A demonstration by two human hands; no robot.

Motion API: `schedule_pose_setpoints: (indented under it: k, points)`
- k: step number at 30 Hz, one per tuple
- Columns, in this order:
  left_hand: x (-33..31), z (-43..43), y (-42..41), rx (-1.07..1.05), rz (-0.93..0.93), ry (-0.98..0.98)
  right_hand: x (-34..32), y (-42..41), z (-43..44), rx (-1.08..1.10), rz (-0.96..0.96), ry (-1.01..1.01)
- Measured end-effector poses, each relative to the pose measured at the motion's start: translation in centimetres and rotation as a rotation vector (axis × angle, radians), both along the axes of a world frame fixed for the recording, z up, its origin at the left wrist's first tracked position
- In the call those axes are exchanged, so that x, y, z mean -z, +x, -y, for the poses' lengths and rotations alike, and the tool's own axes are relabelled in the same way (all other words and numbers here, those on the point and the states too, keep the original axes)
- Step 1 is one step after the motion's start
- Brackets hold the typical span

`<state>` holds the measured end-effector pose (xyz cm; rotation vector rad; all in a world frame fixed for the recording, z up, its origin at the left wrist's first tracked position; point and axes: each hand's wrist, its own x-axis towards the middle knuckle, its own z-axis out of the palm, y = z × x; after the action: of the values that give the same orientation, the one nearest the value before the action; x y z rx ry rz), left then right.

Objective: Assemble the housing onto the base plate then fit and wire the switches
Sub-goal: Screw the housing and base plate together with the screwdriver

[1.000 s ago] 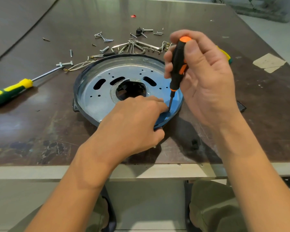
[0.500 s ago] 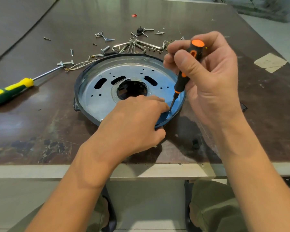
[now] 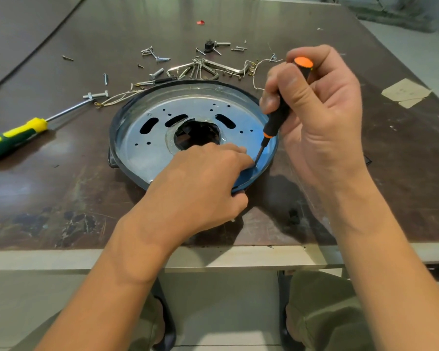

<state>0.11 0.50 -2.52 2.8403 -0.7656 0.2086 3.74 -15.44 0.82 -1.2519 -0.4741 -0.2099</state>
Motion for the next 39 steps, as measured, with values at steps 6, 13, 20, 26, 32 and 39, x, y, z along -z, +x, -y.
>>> schedule_pose_setpoints:
  k: [6,13,20,26,32,39]
  points:
    - [-0.1,0.0,0.0,0.007,-0.01,-0.014,-0.1,-0.1,0.1,-0.121,-0.071,0.032]
    - [0.1,0.0,0.0,0.01,0.002,-0.013,-0.1,-0.2,-0.9,0.132,0.037,-0.045]
    - [0.1,-0.1,0.0,0.011,0.004,-0.024,-0.1,-0.6,-0.8,-0.034,-0.049,-0.014]
    - [0.2,-0.1,0.1,0.014,0.004,-0.02,0.1,-0.9,-0.9,0.035,0.043,-0.093]
    - [0.0,-0.1,0.1,0.02,0.012,-0.016,0.1,-0.6,-1.4,0.066,0.05,-0.014]
    - [0.1,-0.1,0.2,0.017,-0.002,-0.015,0.0,0.0,-0.7,0.016,-0.061,0.044]
